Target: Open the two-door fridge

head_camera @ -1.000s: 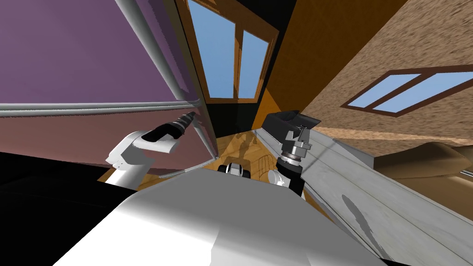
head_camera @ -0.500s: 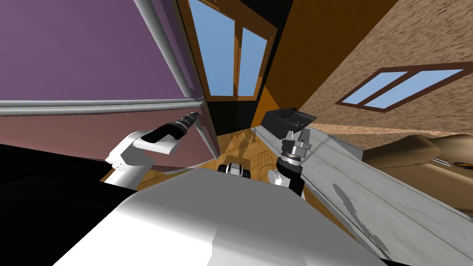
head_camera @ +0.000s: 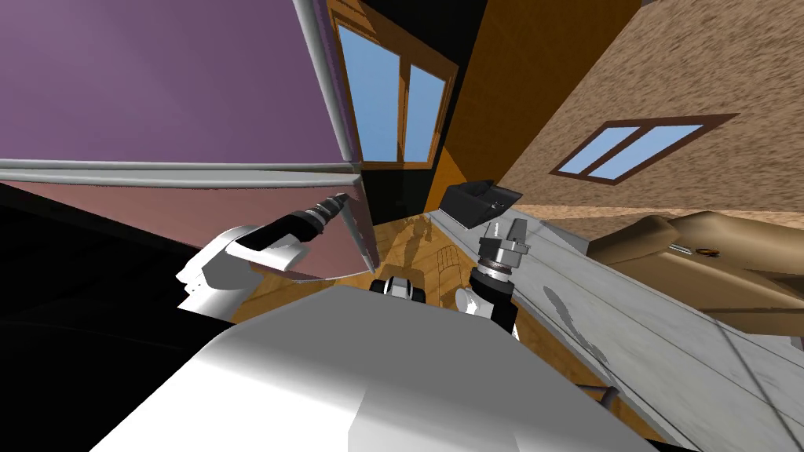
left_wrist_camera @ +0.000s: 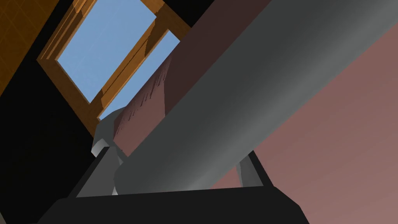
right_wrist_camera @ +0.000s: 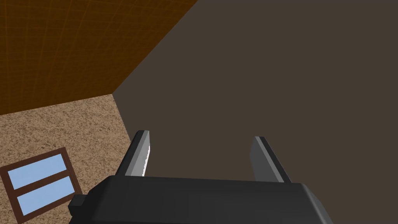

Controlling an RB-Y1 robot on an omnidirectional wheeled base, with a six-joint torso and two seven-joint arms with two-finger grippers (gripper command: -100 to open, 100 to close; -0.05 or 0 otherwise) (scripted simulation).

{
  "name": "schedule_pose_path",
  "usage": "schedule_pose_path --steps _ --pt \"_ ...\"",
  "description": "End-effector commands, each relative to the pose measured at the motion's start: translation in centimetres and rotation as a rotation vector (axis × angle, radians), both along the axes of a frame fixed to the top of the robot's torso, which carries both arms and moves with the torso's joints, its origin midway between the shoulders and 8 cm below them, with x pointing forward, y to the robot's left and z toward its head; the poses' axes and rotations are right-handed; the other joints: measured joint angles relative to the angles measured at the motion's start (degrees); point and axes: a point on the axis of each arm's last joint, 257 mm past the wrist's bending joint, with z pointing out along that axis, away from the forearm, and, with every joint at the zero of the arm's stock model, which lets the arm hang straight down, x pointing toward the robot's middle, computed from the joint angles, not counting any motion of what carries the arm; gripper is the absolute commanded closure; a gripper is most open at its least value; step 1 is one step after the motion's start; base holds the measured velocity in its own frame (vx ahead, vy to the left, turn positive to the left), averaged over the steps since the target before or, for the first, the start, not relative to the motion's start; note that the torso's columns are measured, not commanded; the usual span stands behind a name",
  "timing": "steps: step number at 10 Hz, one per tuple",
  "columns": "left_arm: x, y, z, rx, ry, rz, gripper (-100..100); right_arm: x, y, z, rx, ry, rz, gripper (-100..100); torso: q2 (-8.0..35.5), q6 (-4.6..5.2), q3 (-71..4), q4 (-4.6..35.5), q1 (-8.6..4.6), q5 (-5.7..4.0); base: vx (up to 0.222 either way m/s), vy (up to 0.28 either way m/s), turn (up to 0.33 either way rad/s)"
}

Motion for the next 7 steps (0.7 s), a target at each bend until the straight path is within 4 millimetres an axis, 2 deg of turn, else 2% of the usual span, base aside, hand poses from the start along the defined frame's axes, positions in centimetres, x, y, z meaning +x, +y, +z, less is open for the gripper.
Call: schedule_pose_path --steps 1,2,4,5,7 --pt "-0.6 -3.1 0.2 -0.003 -0.002 -0.078 100 0.0 0.0 0.0 0.0 0.0 0.0 0 -0.02 0.06 0.0 0.0 0.02 -0.01 -0.358 0.061 -0.065" --pt "-0.3 -2.3 0.0 -0.002 0.003 -0.057 100 0.0 0.0 0.0 0.0 0.0 0.0 0 -0.16 0.17 -0.09 -0.05 -0.2 -0.05 -0.159 0.011 -0.042" --pt "-0.3 -4.2 -0.2 -0.002 0.01 -0.117 100 0.0 0.0 0.0 0.0 0.0 0.0 0 -0.51 0.22 -0.35 -0.19 -0.16 -0.09 -0.241 0.095 -0.106" --pt "-0.3 -4.2 -0.2 -0.002 0.01 -0.117 100 0.0 0.0 0.0 0.0 0.0 0.0 0 -0.13 0.31 -0.04 -0.2 -0.09 0.05 -0.235 0.091 -0.091" --pt "-0.4 -5.9 -0.2 -0.001 0.009 -0.172 100 0.0 0.0 0.0 0.0 0.0 0.0 0 -0.25 0.14 -0.11 -0.17 0.17 0.11 -0.264 0.129 -0.124"
